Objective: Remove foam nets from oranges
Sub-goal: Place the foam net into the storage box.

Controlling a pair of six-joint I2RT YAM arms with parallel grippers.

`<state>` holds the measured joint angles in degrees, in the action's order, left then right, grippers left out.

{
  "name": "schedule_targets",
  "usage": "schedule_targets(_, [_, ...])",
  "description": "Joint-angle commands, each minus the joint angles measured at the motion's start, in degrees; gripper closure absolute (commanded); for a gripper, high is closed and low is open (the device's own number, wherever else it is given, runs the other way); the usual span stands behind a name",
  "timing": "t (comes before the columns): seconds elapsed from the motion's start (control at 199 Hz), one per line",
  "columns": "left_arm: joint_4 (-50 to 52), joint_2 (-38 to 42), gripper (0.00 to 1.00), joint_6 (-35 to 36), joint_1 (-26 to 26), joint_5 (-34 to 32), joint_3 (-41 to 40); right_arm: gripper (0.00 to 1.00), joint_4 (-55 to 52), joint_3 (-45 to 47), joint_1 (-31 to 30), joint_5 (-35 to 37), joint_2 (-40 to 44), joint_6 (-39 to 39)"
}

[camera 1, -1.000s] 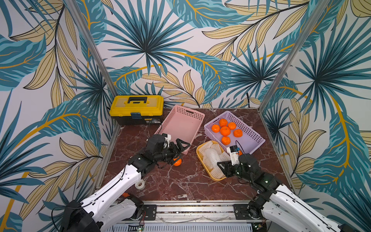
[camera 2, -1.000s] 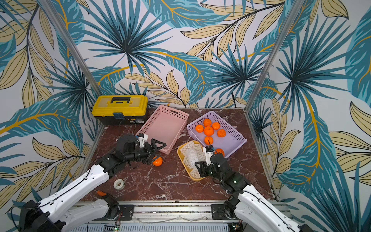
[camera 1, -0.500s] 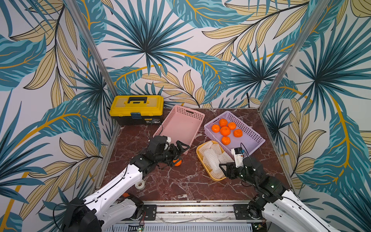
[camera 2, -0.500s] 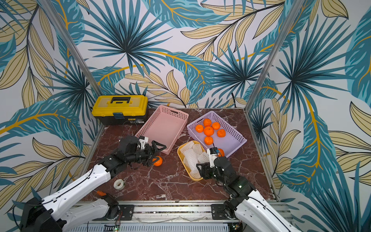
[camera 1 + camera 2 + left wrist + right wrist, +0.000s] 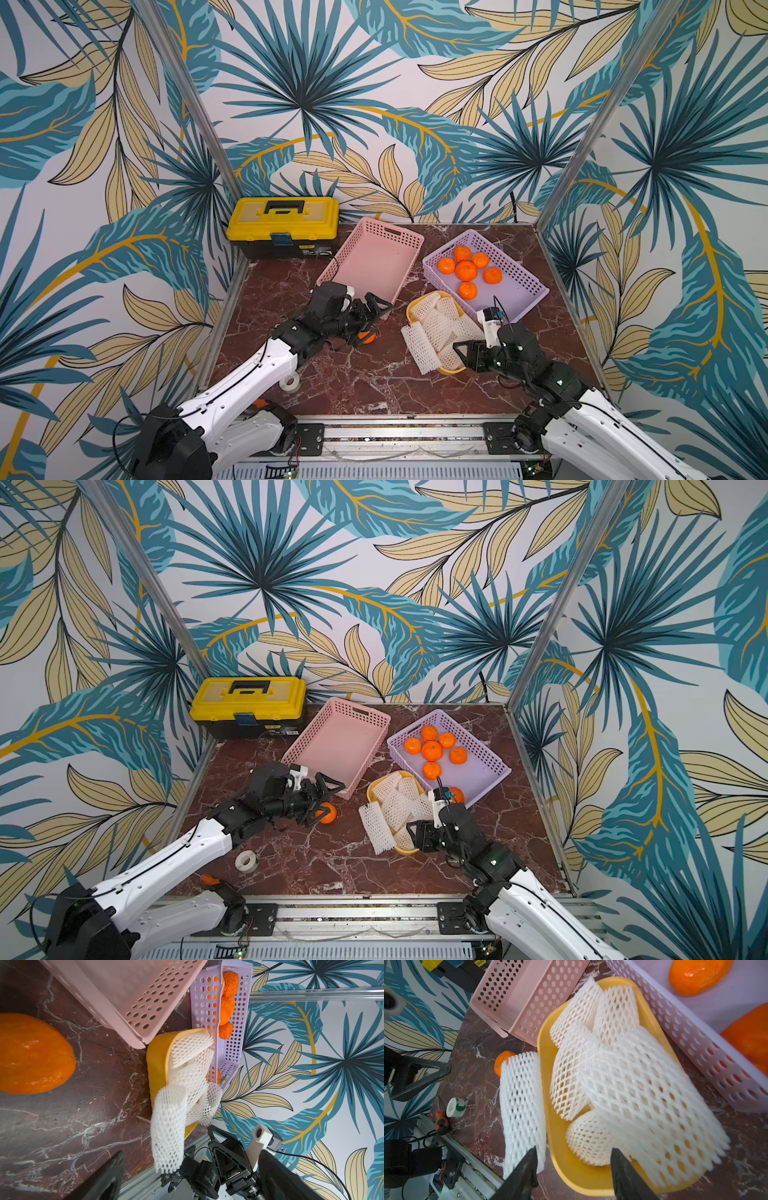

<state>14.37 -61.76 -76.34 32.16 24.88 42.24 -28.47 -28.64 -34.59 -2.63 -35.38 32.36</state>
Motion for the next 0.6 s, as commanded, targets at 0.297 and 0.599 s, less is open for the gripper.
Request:
schedule_targets(0.297, [-0.1, 0.2, 0.00, 0.1, -0.4, -0.8, -1.2, 0.34, 4.1, -3.7, -4.2, -7.4, -11.2, 0.6])
schedule_targets(0.599, [11.0, 3.0, 0.00, 7.6, -3.5, -5.5, 4.3, 0.29, 3.3, -12.7, -19.6, 7.0, -28.0, -0.8])
